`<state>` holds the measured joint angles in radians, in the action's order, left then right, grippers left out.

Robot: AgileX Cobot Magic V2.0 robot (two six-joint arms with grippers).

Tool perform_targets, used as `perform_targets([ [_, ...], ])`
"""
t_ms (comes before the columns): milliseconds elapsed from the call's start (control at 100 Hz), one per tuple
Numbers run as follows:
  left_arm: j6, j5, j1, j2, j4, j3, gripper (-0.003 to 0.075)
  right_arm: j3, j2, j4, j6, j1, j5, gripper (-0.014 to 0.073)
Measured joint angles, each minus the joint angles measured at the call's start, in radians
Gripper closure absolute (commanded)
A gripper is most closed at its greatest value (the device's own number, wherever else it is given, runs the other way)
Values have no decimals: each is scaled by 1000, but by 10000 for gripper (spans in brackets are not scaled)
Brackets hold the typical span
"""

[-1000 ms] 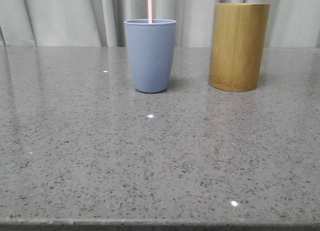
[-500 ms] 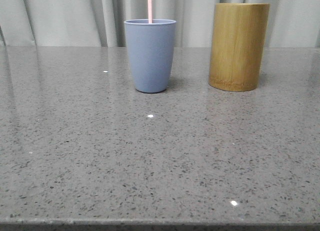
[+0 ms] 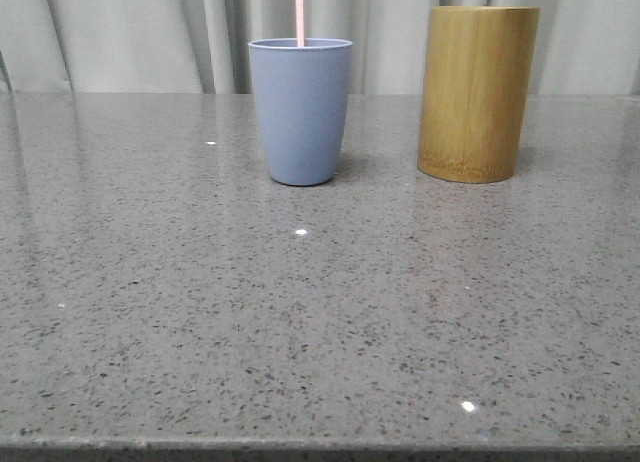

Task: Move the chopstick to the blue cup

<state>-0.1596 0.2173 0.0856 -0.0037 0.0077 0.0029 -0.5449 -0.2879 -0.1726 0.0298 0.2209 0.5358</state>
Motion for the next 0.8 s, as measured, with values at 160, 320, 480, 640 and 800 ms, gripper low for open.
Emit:
perform_targets([
  [160, 0, 0, 0, 0, 0, 0, 739, 0, 0, 0, 0, 0, 0, 699],
  [320, 1, 0, 0, 0, 0, 0, 739, 7, 0, 0, 0, -7, -2, 699],
  [480, 1, 0, 0, 0, 0, 0, 739, 60, 0, 3, 0, -43, -62, 699],
  [640, 1, 0, 0, 0, 0, 0, 739, 156, 22, 26, 0, -97, -162, 699],
  [800, 1, 0, 0, 0, 0, 0, 739, 264, 96, 70, 0, -129, -225, 699],
])
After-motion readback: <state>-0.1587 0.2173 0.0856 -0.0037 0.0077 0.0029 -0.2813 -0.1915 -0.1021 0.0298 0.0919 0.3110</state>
